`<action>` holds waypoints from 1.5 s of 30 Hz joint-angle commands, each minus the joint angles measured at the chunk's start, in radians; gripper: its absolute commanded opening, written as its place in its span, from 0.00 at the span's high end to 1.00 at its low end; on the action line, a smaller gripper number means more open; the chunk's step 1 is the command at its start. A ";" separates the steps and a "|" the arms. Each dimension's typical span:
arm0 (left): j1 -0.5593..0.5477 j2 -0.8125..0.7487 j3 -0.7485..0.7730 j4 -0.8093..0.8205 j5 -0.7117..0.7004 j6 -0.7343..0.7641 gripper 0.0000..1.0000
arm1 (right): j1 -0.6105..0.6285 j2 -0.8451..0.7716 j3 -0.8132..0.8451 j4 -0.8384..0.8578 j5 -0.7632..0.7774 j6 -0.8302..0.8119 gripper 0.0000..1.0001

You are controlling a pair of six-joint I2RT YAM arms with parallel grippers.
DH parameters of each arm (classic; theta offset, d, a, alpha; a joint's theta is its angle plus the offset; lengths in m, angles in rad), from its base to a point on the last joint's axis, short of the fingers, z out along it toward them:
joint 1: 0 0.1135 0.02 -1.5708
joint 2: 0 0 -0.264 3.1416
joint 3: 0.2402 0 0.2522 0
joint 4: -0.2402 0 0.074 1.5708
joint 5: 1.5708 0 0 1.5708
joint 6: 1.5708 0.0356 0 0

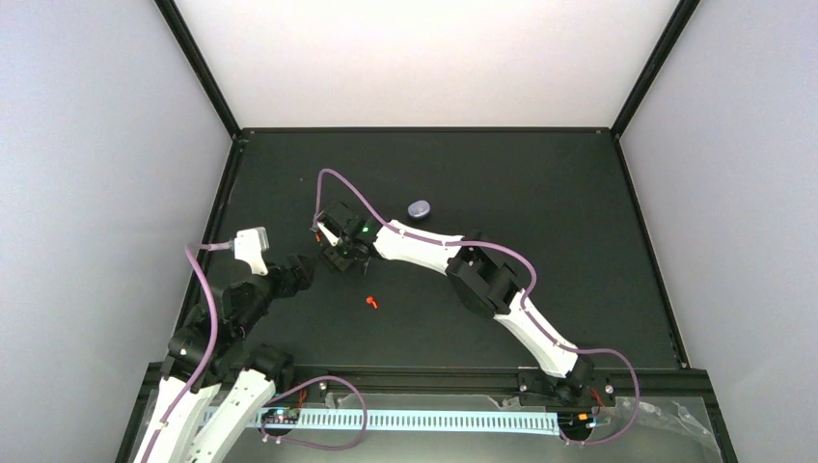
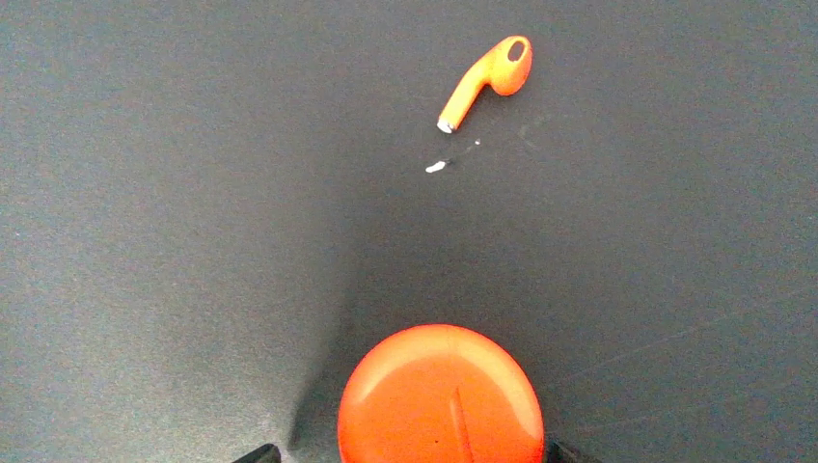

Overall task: Insert the wireless bluetooth earbuds into the charging case
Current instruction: Pick up the charging case at the center of the board.

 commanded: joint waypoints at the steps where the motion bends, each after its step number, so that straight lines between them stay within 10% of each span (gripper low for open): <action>1: 0.000 -0.012 -0.001 -0.001 -0.002 0.004 0.01 | 0.001 0.026 0.031 -0.036 0.042 -0.042 0.28; 28: -0.001 -0.008 -0.005 0.002 0.006 0.003 0.01 | 0.019 0.107 0.065 -0.046 0.076 -0.085 0.45; 45: -0.002 -0.003 -0.004 0.008 0.017 0.003 0.01 | 0.018 -0.253 -0.351 0.169 0.167 -0.088 0.56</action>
